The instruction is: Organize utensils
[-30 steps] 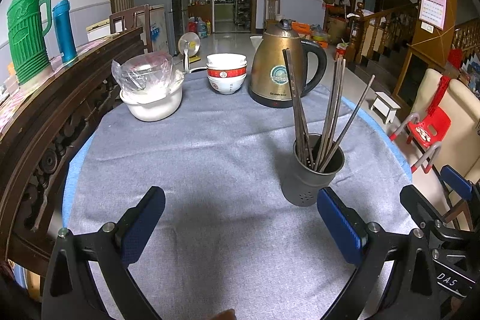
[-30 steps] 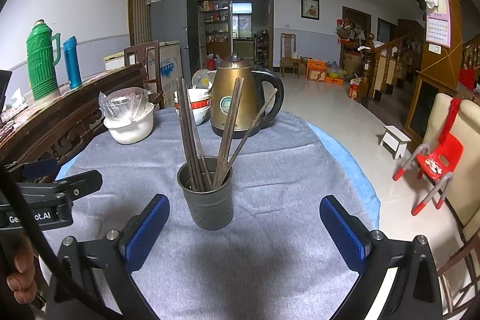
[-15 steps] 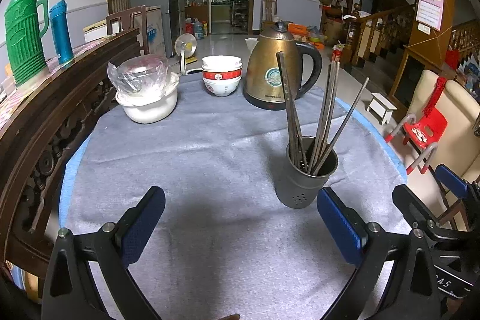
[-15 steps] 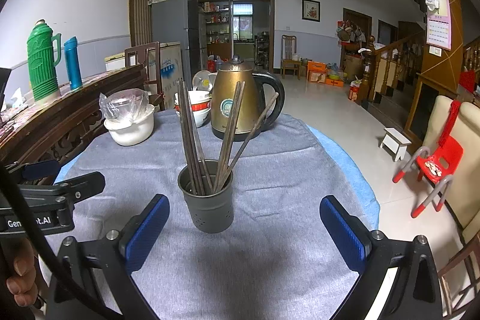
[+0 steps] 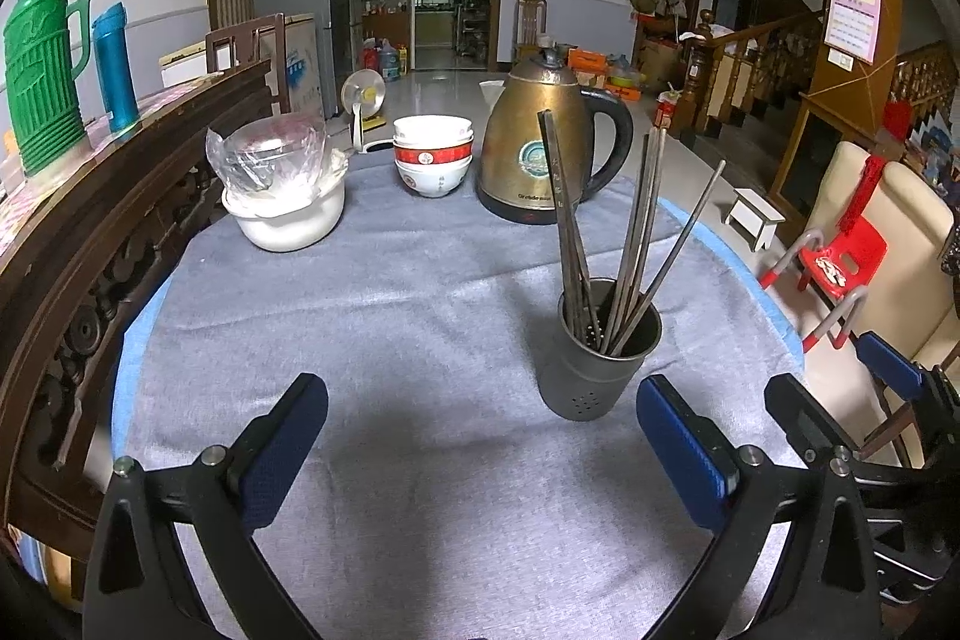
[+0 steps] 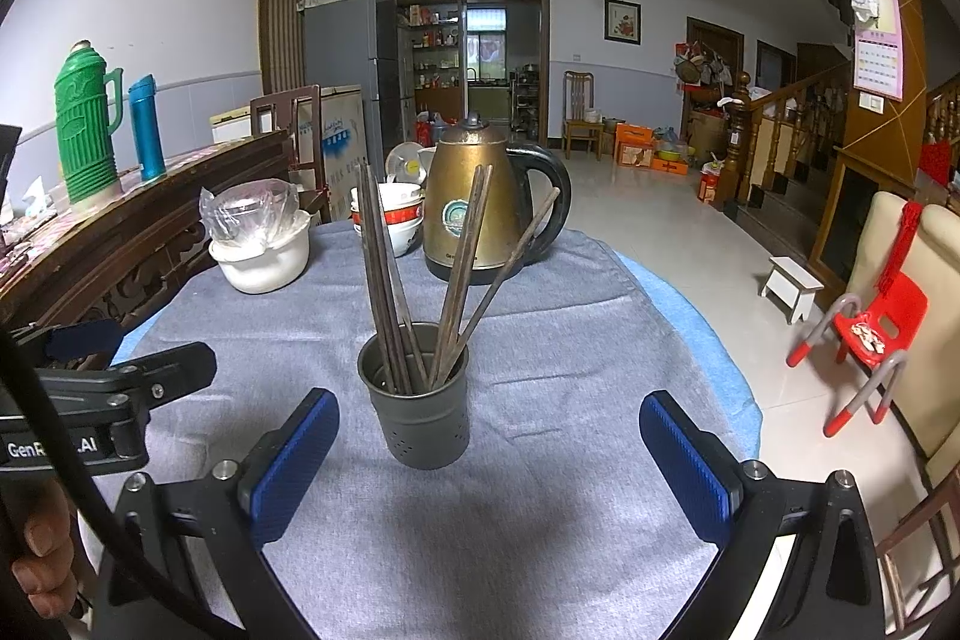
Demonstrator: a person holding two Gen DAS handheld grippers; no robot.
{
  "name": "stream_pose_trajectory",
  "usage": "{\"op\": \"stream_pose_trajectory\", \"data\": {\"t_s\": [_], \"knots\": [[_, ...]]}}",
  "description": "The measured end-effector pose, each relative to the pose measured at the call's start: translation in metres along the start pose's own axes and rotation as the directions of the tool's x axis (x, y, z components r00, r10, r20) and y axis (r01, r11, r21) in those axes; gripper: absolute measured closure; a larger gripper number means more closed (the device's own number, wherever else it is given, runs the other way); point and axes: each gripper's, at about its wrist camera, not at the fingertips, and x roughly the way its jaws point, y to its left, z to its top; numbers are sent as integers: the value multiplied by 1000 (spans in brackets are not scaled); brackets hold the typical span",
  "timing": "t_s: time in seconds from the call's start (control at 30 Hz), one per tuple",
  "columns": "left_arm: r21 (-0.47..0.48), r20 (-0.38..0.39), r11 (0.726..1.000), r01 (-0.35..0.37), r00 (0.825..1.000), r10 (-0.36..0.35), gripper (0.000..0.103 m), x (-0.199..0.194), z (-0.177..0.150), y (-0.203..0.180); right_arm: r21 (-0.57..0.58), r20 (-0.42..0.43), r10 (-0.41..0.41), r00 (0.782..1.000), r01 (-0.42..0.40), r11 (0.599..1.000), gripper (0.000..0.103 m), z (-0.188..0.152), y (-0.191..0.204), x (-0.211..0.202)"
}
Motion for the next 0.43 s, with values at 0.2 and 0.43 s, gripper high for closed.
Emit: {"op": "stream_pose_trajectory", "data": {"t_s": [0.2,0.43], "knots": [[12,15,1000,8,1000,-8,0,-3,1,-3,0,2,-1,1000,1,1000,1,1,1,1],[20,20,1000,7,1000,-8,0,-5,1,-6,1,2,0,1000,0,1000,1,2,2,1]]}}
